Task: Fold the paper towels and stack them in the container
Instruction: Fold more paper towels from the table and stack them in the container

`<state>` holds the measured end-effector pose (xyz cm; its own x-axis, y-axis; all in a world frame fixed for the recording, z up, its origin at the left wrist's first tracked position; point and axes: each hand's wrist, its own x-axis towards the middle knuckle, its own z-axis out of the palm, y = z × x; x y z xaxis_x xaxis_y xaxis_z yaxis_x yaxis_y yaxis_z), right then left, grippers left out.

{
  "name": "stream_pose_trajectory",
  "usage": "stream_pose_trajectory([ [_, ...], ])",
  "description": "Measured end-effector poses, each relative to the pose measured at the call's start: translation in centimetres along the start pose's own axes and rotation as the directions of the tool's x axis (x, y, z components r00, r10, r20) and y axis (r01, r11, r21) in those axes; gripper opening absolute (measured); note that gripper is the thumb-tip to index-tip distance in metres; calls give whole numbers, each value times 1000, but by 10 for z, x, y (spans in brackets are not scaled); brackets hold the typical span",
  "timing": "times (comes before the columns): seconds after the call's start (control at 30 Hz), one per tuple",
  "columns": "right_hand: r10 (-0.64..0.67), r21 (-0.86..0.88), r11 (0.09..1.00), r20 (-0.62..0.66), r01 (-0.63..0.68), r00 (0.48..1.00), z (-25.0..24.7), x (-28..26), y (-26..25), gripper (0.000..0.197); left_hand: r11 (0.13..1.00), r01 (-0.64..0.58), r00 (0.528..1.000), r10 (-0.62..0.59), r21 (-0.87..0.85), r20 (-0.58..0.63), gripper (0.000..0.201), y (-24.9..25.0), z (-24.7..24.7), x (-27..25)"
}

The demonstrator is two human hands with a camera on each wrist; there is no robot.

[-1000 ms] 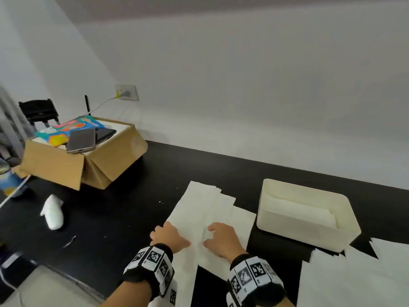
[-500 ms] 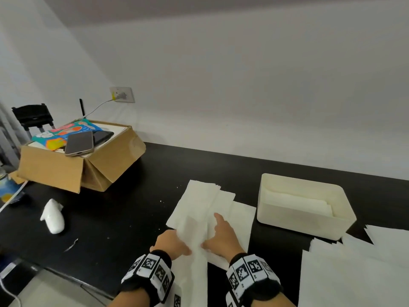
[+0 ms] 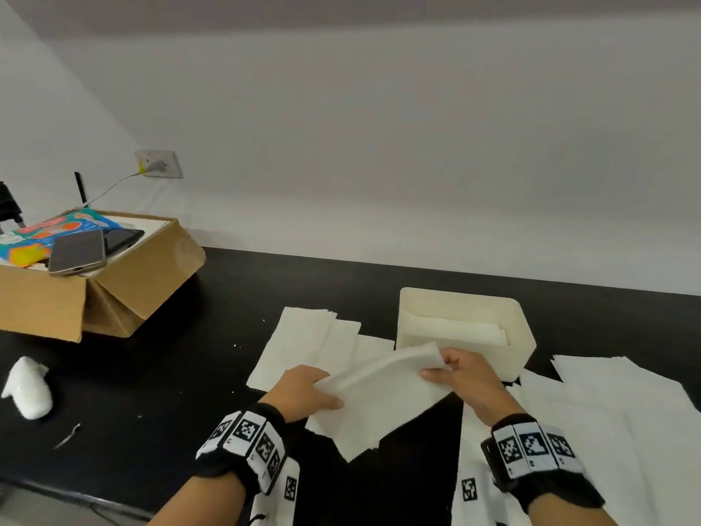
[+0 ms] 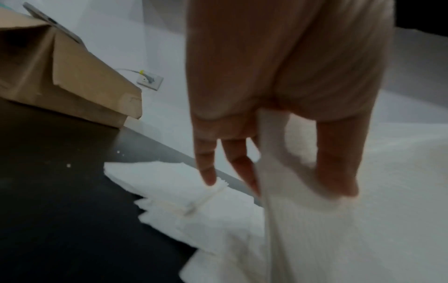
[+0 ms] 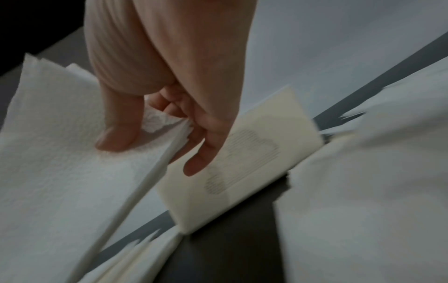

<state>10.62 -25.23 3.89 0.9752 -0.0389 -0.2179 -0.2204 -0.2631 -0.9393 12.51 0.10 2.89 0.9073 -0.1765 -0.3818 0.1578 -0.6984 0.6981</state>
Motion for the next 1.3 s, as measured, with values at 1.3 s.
stream_pose_trajectory([
  [1.3, 113, 75, 992, -172, -102, 978, -45, -26, 63, 16, 933, -179, 982, 149, -312, -119, 19, 26, 74, 18],
])
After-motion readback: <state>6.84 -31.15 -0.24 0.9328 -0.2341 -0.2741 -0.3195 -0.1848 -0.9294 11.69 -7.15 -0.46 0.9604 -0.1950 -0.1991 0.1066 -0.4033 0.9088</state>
